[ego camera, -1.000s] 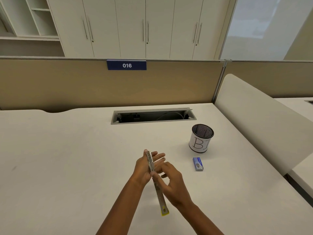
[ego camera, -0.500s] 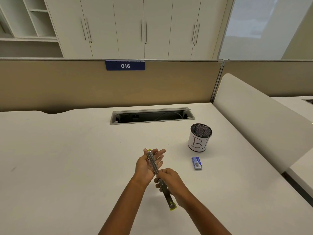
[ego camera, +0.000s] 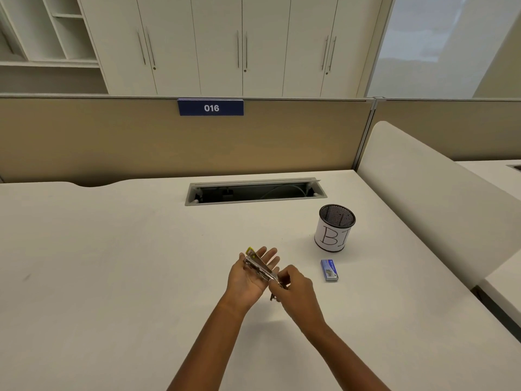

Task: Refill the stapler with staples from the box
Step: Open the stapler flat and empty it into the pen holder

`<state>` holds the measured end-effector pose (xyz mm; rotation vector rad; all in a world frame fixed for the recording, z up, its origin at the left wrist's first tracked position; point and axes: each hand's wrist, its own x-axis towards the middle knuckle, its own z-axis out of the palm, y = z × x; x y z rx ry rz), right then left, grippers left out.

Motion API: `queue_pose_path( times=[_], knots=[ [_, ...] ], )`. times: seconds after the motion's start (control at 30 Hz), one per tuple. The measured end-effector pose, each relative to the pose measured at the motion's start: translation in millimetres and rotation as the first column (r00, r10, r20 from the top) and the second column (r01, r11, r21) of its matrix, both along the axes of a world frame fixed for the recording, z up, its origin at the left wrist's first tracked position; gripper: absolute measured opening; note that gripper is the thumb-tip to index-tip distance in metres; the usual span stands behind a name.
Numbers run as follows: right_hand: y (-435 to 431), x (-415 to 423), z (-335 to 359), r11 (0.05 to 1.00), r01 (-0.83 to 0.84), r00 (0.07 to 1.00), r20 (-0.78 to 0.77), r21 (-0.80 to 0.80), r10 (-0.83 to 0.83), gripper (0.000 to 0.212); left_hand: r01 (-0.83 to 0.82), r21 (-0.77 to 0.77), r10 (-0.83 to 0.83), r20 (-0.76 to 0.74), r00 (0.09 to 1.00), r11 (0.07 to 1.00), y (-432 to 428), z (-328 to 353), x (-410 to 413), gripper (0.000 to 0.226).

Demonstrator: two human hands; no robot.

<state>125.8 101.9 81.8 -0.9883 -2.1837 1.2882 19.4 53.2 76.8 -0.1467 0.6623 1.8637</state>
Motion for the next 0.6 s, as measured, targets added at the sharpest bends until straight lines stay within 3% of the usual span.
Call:
queue_pose_path(
  times=[0.17, 0.3, 0.37, 0.47, 0.6],
  knots=[
    [6.8, 3.8, 1.1, 0.916, -0.043, 0.998, 0.062, 0.400, 0.019, 0.014, -0.044, -0.057, 0.047, 0.054, 0.997, 0.997, -0.5, -0.5, 0.9, 0.049],
    [11.1, 2.1, -2.5, 0.845, -0.089, 0.994, 0.103, 0.527, 0.041, 0.014, -0.068, -0.095, 0.074, 0.055, 0.996, 0.993, -0.4, -1.4, 1.2, 0.047],
    [12.1, 2.0, -5.0, 0.876, -0.077, 0.995, 0.092, 0.477, 0.038, 0.014, -0.072, -0.091, 0.079, 0.079, 0.994, 0.993, -0.5, -2.3, 1.2, 0.047],
    [12.3, 4.2, -6.5, 0.966, 0.003, 1.000, -0.017, 0.259, 0.002, 0.007, -0.075, -0.094, 0.083, 0.080, 0.993, 0.993, -1.6, -3.5, 0.2, 0.047],
    [17.3, 5.3, -9.2, 0.996, 0.079, 0.992, -0.106, 0.043, -0.074, 0.005, -0.094, -0.100, 0.100, 0.059, 0.993, 0.991, -2.6, -4.7, -2.9, 0.049]
  ],
)
